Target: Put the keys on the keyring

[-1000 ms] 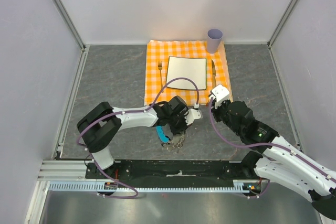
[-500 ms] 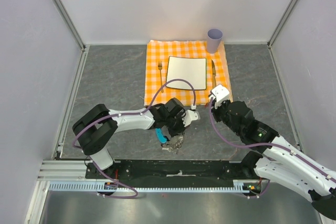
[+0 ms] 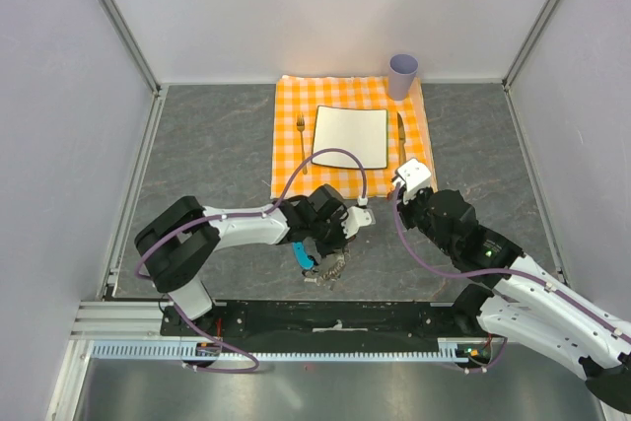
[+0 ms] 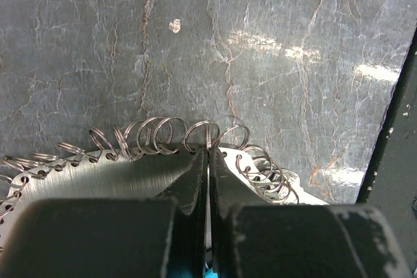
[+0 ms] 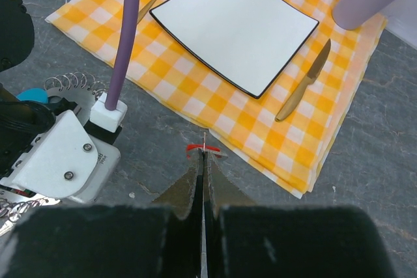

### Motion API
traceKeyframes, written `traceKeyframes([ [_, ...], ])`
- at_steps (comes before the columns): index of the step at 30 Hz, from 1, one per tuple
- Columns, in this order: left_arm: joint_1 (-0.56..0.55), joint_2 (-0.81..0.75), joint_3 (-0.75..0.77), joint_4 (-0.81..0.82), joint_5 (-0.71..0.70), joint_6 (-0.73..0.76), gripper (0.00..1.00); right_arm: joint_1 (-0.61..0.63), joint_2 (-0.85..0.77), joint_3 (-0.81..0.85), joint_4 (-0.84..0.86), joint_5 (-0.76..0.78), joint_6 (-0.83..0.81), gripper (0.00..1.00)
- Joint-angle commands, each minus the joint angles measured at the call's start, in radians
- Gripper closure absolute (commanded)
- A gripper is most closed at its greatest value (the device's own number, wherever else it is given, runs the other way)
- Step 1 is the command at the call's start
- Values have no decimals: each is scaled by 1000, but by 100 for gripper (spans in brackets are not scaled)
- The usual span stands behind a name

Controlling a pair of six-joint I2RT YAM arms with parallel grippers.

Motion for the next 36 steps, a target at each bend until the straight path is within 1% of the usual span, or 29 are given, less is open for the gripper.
traceKeyframes([
  [1, -5, -49, -24, 60, 38, -15, 98, 0, -9, -7, 35, -20, 10, 100],
  [8, 1, -184, -101, 135, 38, 25, 98, 2, -28, -4, 35, -58, -5, 100],
  [10, 4, -224, -131, 194, 37, 41, 98, 2, -39, -4, 35, -67, -11, 100],
  [13, 7, -296, -176, 237, 48, 67, 98, 2, -52, 1, 24, -110, -30, 100],
  [17, 10, -385, -217, 299, 55, 125, 98, 0, -48, 25, -13, -242, -87, 100],
  [18, 9, -421, -246, 317, 57, 148, 98, 2, -34, 34, -28, -304, -99, 100],
  [20, 10, -449, -277, 374, 55, 174, 98, 2, 1, 57, -77, -360, -128, 100],
  [22, 10, -480, -306, 395, 46, 197, 98, 2, 26, 77, -123, -432, -155, 100],
  [25, 10, -504, -328, 420, 17, 225, 98, 3, 69, 85, -139, -526, -177, 100],
  [32, 10, -555, -366, 478, 3, 242, 98, 6, 170, 100, -137, -658, -218, 100],
  [36, 10, -557, -366, 485, 9, 243, 98, 11, 199, 106, -128, -675, -228, 100],
])
